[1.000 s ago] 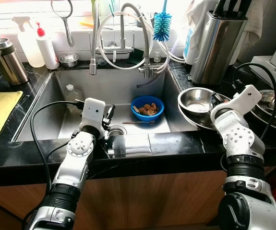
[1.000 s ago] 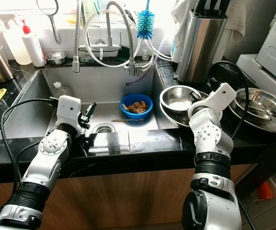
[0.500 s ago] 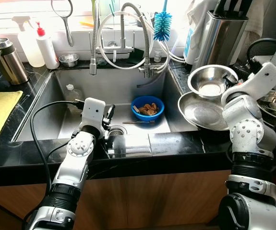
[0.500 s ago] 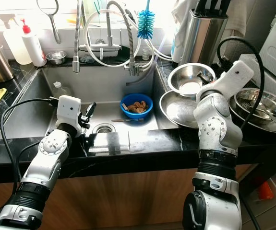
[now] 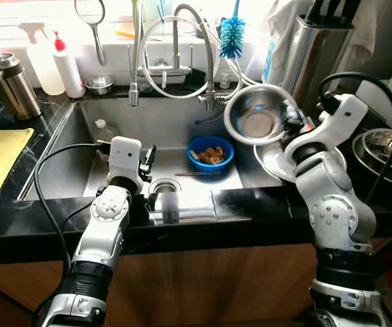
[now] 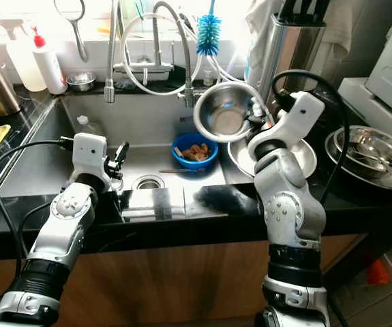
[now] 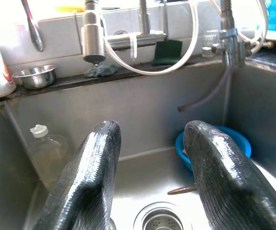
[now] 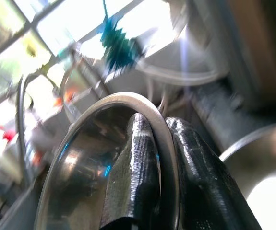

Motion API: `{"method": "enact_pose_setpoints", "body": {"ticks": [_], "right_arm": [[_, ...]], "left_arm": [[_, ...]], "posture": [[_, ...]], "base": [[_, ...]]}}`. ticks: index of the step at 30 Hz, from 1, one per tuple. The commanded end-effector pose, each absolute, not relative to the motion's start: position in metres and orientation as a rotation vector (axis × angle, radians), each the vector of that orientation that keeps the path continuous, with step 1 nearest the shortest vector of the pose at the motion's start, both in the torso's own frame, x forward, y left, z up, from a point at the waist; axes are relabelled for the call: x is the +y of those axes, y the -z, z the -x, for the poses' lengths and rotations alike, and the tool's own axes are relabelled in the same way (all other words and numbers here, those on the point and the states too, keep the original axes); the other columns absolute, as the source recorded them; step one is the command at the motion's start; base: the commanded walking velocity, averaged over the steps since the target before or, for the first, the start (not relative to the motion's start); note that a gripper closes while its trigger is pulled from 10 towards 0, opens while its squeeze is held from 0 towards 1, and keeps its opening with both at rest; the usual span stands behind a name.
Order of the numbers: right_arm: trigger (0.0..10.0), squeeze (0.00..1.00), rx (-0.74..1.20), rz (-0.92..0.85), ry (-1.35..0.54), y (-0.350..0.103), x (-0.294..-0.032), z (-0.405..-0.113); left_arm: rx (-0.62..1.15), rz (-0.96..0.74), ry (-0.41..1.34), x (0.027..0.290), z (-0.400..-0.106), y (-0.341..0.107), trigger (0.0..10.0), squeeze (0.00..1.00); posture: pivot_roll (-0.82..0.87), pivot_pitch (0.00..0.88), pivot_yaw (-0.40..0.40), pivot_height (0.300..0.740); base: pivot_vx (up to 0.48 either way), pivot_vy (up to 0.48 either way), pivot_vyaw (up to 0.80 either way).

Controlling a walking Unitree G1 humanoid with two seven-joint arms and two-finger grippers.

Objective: Kitchen organization

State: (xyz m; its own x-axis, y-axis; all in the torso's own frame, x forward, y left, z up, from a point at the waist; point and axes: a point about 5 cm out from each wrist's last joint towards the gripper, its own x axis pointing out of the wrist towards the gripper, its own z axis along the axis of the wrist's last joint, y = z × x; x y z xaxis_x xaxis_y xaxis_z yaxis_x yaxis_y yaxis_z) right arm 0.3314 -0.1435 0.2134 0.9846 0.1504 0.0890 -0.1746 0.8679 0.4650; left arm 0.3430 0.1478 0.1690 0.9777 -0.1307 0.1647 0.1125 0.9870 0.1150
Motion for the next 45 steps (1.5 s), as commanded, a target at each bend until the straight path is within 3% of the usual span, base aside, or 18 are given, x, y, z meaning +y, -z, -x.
{"method": "enact_pose_setpoints", "body": {"ticks": [1,5,11,12,13,19,20,24,31,32,41,42,43,45], "right_arm": [[10.0,0.00,-0.050,-0.489,-0.237,-0.209,-0.135,-0.326],[10.0,0.00,-0.040,-0.502,-0.371,-0.198,-0.127,-0.314],[10.0,0.00,-0.032,-0.543,-0.398,-0.189,-0.128,-0.309],[10.0,0.00,-0.034,-0.559,-0.403,-0.188,-0.128,-0.308],[10.0,0.00,-0.038,-0.573,-0.412,-0.187,-0.127,-0.307],[10.0,0.00,-0.048,-0.585,-0.442,-0.183,-0.124,-0.303],[10.0,0.00,-0.051,-0.587,-0.451,-0.182,-0.125,-0.301],[10.0,0.00,-0.048,-0.578,-0.453,-0.180,-0.126,-0.301],[10.0,0.00,-0.044,-0.570,-0.415,-0.176,-0.133,-0.304],[10.0,0.00,-0.033,-0.569,-0.394,-0.173,-0.136,-0.305],[10.0,0.00,-0.039,-0.574,-0.398,-0.173,-0.133,-0.307],[10.0,0.00,-0.040,-0.573,-0.397,-0.173,-0.133,-0.308],[10.0,0.00,-0.042,-0.572,-0.396,-0.173,-0.133,-0.308],[10.0,0.00,-0.044,-0.571,-0.395,-0.173,-0.133,-0.308]], "left_arm": [[-0.204,-0.086,0.105,0.150,-0.344,-0.180,10.0,0.00],[-0.208,-0.023,0.093,0.153,-0.345,-0.185,10.0,0.00],[-0.214,0.022,0.099,0.153,-0.346,-0.189,10.0,0.00],[-0.215,0.042,0.105,0.152,-0.345,-0.190,10.0,0.79],[-0.214,0.065,0.119,0.151,-0.345,-0.190,10.0,1.00],[-0.224,0.237,0.150,0.149,-0.343,-0.198,10.0,1.00],[-0.236,0.338,0.148,0.154,-0.343,-0.203,10.0,0.00],[-0.254,0.440,0.134,0.160,-0.344,-0.208,10.0,0.00],[-0.265,0.474,0.209,0.156,-0.339,-0.210,10.0,0.00],[-0.257,0.475,0.256,0.150,-0.336,-0.210,10.0,1.00],[-0.188,0.445,0.435,0.125,-0.328,-0.207,10.0,1.00],[-0.182,0.442,0.443,0.124,-0.328,-0.206,10.0,0.93],[-0.175,0.428,0.452,0.122,-0.327,-0.205,10.0,0.00],[-0.160,0.398,0.470,0.119,-0.326,-0.204,10.0,0.00]], "posture": [[-0.03,0.026,-0.027,0.740],[-0.03,0.028,-0.026,0.740],[-0.04,0.037,-0.027,0.740],[-0.03,0.038,-0.030,0.740],[-0.03,0.038,-0.030,0.740],[-0.03,0.038,-0.033,0.740],[-0.03,0.038,-0.033,0.740],[-0.02,0.031,-0.038,0.740],[-0.02,0.022,-0.040,0.740],[-0.02,0.018,-0.040,0.740],[-0.02,0.006,-0.036,0.740],[-0.02,0.006,-0.036,0.740],[-0.02,0.006,-0.036,0.740],[-0.02,0.006,-0.036,0.740]], "base": [[0.000,0.000,0.00],[0.000,0.000,0.00],[0.000,0.000,0.00],[0.000,0.000,0.00],[0.000,0.000,0.00],[0.000,0.000,0.00],[0.000,0.000,0.00],[0.000,0.000,0.00],[0.000,0.000,0.00],[0.000,0.000,0.00],[0.000,0.000,0.00],[0.000,0.000,0.00],[0.000,0.000,0.00],[0.000,0.000,0.00]]}}
